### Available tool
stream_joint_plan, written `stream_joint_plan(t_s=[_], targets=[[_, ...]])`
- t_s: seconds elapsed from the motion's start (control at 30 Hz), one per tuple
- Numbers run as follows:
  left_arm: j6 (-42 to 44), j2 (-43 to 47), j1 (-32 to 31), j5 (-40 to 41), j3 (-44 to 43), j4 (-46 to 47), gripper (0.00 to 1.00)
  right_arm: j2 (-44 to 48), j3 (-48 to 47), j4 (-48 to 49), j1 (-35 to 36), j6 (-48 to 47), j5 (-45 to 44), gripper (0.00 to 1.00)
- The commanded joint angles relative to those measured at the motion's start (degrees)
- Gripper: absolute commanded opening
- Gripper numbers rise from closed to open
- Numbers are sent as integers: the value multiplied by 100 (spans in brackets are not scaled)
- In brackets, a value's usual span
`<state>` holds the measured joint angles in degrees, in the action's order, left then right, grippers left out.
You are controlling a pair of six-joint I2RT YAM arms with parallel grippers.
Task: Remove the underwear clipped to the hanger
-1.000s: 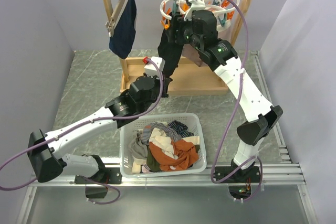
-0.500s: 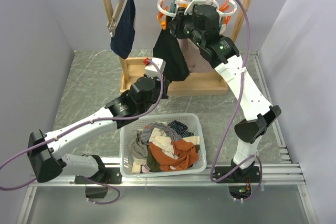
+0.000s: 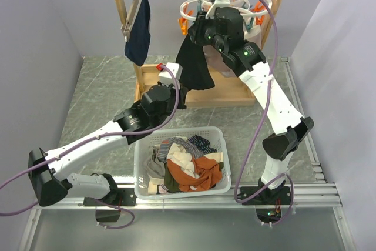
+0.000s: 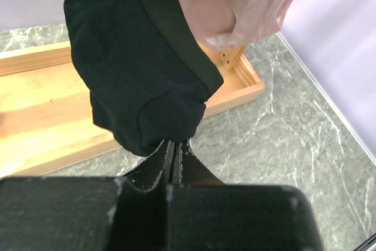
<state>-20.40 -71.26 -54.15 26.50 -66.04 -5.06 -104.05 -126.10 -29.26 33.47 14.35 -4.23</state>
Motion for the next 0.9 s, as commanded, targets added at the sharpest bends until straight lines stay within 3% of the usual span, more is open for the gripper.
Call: stream_joint_plan(t_s=[0.0, 0.03, 0.07, 0.13, 0.3, 0.5, 0.67, 0.87], targets=[[89, 104, -25, 74, -295, 67, 1, 201, -19, 148, -34, 121, 133, 37], [72, 113, -25, 74, -295, 67, 1, 183, -54, 61, -34, 138, 124, 59], [63, 121, -34, 83, -295, 75, 1, 201, -81, 34, -34, 164, 115, 65], [45, 139, -34, 57, -313, 58, 1, 279, -55, -1, -43, 200, 177, 75], [-16, 183, -34, -13, -331, -39, 1, 1201, 874, 402, -104, 279, 686, 85], [-157, 403, -43, -49, -164, -48, 1, 2230, 1798, 385, -245, 525, 1565, 89], [-227, 561, -43, -232, -58, -83, 1, 3003, 2528, 473, -446, 736, 1565, 90], [-218, 622, -61, -418, -119, -188, 1, 3110, 2811, 228, -763, 1043, 1575, 91]])
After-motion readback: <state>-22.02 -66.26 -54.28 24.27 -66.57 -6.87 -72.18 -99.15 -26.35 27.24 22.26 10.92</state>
